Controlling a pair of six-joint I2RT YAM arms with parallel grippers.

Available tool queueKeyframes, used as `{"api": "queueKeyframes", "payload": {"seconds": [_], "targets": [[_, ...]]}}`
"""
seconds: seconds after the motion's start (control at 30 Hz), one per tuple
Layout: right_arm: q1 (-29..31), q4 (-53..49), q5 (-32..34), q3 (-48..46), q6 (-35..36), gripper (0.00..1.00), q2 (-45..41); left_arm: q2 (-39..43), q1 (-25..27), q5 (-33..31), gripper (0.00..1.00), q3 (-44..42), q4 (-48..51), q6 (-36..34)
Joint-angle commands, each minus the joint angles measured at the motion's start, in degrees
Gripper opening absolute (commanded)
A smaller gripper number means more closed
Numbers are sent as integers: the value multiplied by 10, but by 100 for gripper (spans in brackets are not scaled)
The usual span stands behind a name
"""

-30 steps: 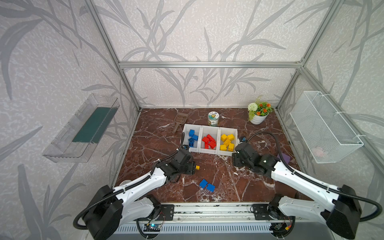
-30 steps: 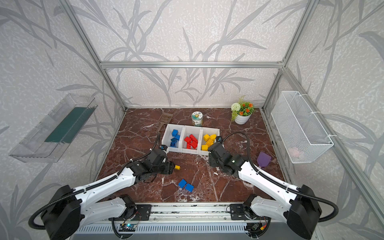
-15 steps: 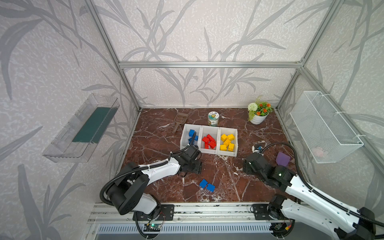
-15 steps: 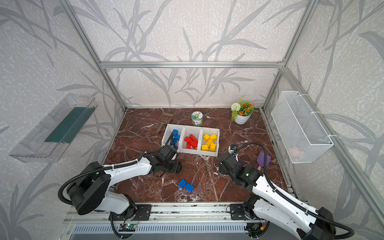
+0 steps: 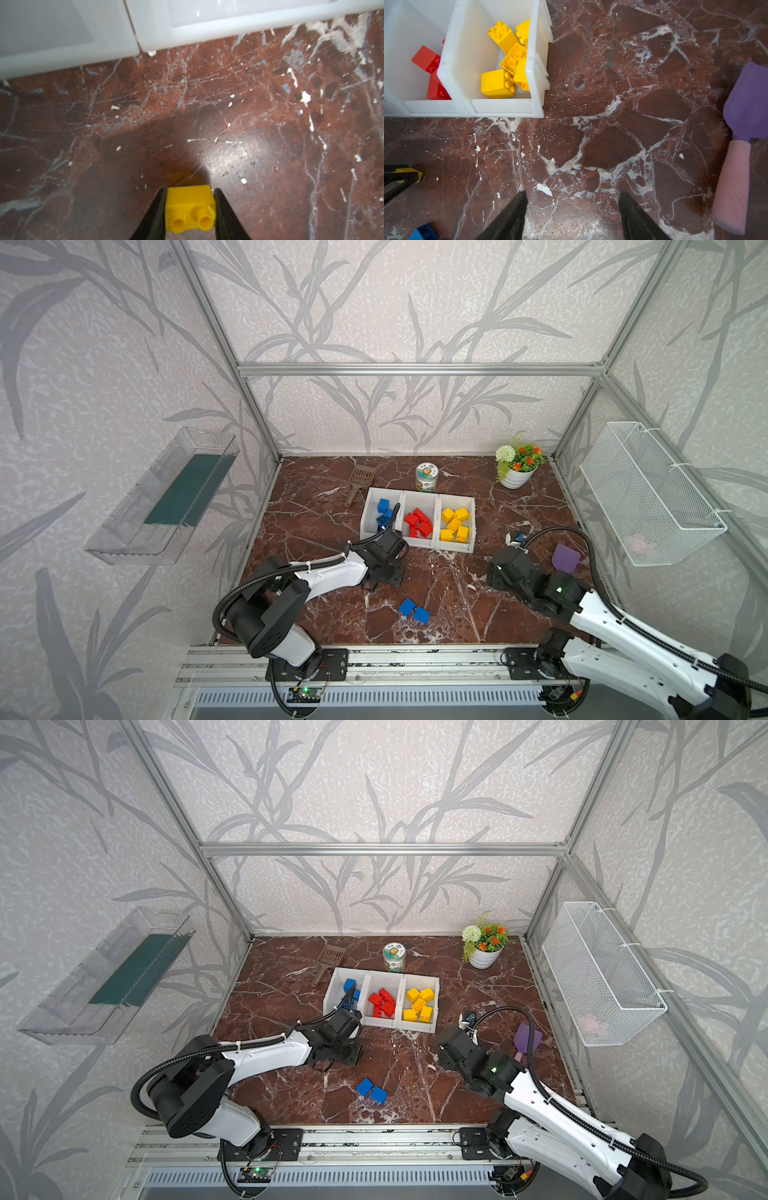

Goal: Sort the legos into containers by color
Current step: 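Carry the small yellow brick with the left gripper into the yellow compartment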

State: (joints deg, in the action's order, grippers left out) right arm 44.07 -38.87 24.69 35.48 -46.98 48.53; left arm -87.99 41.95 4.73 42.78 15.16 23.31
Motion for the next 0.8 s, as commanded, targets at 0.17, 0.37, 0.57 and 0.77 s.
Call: {"api": "queueKeyframes", "payload": {"seconds": [0.17,0.37,0.57,0.77], "targets": [[0,-16,24,-4,-8,71,-15,-7,7,4,32,60,34,-34],[0,-17,26,-6,-12,71,-23,-33,17,21,32,159,47,-58],[0,-28,21,-4,-11,70,-40,-105,23,41,32,291,55,-84],[1,-42,9,-2,-12,70,-58,-190,27,59,32,403,64,-96]]}}
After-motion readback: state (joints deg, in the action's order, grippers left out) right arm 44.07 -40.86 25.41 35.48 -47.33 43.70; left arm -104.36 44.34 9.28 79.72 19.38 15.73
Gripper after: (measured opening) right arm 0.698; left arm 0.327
